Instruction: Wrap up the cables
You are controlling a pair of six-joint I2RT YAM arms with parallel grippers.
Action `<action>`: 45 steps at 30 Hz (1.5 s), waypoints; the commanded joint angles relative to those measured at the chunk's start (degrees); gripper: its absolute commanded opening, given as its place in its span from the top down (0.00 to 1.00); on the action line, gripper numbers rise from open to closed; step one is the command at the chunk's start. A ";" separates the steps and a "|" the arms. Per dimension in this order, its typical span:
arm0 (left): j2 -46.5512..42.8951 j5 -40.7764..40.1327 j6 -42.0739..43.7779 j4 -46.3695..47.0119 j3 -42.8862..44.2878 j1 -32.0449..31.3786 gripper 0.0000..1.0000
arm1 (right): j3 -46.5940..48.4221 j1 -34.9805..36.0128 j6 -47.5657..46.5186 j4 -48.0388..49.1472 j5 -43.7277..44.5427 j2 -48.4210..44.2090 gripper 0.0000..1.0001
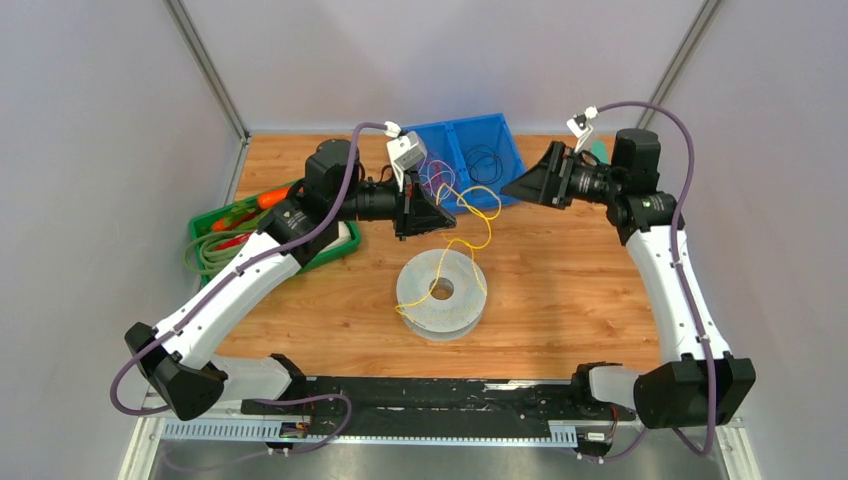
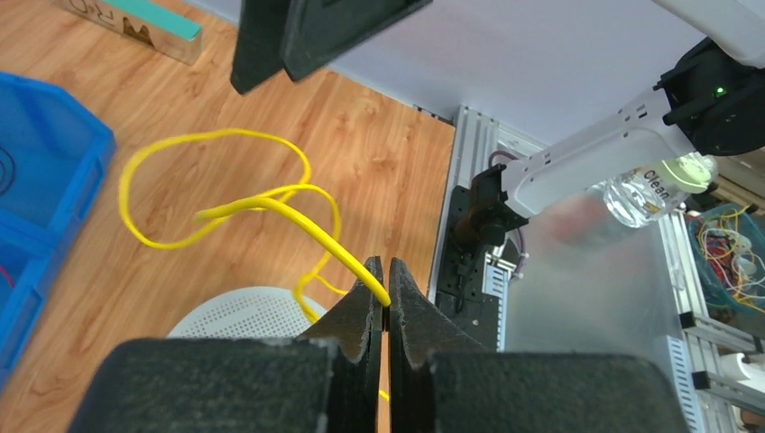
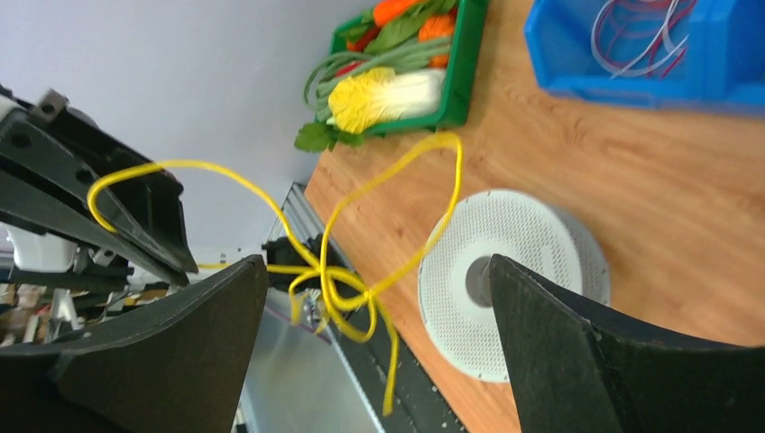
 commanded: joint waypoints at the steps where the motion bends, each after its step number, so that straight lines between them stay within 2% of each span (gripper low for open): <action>1: -0.68 1.88 -2.83 0.60 2.17 0.39 1.00 | -6.62 0.82 2.16 2.25 -3.91 -4.74 0.08; 4: -0.77 1.62 -4.77 1.65 1.90 1.18 1.00 | -10.93 1.52 1.54 2.15 -4.44 -6.50 0.08; 7: -0.60 1.35 -6.43 2.62 1.81 1.62 1.00 | -14.62 3.01 3.81 8.28 -4.09 -8.96 0.07; 10: -0.25 1.44 -8.46 3.67 1.73 1.80 1.00 | -16.30 7.22 3.83 11.82 -0.15 -9.93 0.07; 15: 0.02 2.76 -10.22 5.08 1.64 2.06 1.00 | -16.04 13.47 0.05 10.94 9.35 -6.95 0.16; 21: -0.59 4.60 -11.97 5.96 1.02 2.06 1.00 | -15.60 14.53 1.62 16.21 18.06 -3.61 0.38; 25: -1.38 5.31 -11.81 5.70 1.37 2.67 1.00 | -13.23 16.11 -0.99 15.26 18.06 -0.97 0.75; 29: -2.87 6.18 -9.87 1.49 1.82 5.13 1.00 | -10.07 14.28 -13.81 5.35 23.58 -1.40 1.00; 30: -3.58 6.71 -9.26 0.69 1.47 5.83 1.00 | -9.89 11.92 -16.36 4.54 25.69 -1.84 1.00; 35: -6.83 8.73 -4.70 -3.35 0.23 7.33 1.00 | -7.00 1.19 -23.58 1.11 25.62 -1.15 1.00; 37: -7.54 8.65 -2.06 -6.68 1.02 7.51 1.00 | -4.54 -1.72 -26.92 -0.47 26.32 -0.27 1.00; 42: -7.01 7.86 6.02 -19.50 6.11 10.41 1.00 | -0.23 -7.17 -38.00 -0.57 35.11 0.70 1.00; 45: -7.54 5.23 10.69 -23.48 7.44 11.20 1.00 | 2.76 -10.42 -38.98 -1.88 31.01 1.23 1.00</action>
